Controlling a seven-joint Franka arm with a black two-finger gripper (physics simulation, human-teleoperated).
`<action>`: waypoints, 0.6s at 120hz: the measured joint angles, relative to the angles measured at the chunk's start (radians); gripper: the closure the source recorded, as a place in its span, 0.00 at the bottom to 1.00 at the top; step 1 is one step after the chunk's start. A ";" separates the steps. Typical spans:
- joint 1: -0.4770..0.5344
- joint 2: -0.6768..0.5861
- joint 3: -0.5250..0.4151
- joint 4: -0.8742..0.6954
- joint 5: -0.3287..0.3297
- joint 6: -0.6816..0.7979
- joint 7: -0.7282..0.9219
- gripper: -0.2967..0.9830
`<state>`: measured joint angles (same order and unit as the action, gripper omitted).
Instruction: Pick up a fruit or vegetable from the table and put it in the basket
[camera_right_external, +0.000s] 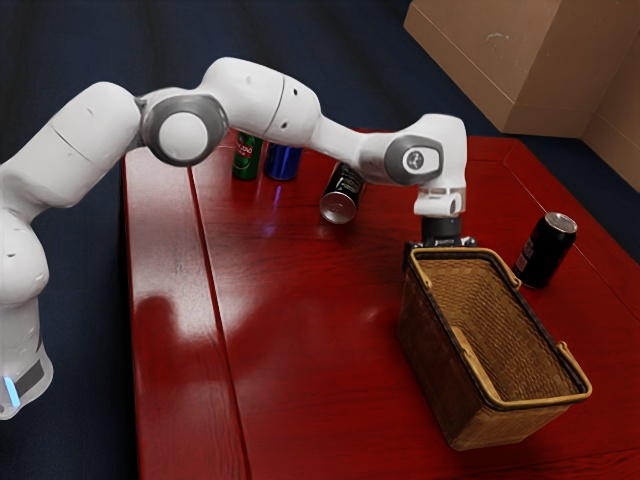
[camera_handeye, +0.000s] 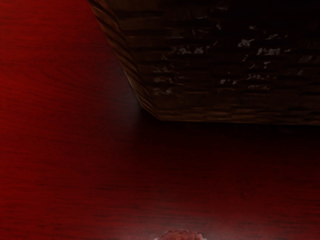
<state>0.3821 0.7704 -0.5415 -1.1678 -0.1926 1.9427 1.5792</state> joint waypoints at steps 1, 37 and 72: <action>0.000 0.000 0.000 0.000 0.000 0.000 0.000 0.23; -0.008 0.014 0.000 0.002 -0.002 0.012 0.000 0.23; -0.008 0.021 0.000 0.002 -0.003 0.018 -0.001 0.23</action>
<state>0.3744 0.7913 -0.5414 -1.1662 -0.1960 1.9604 1.5784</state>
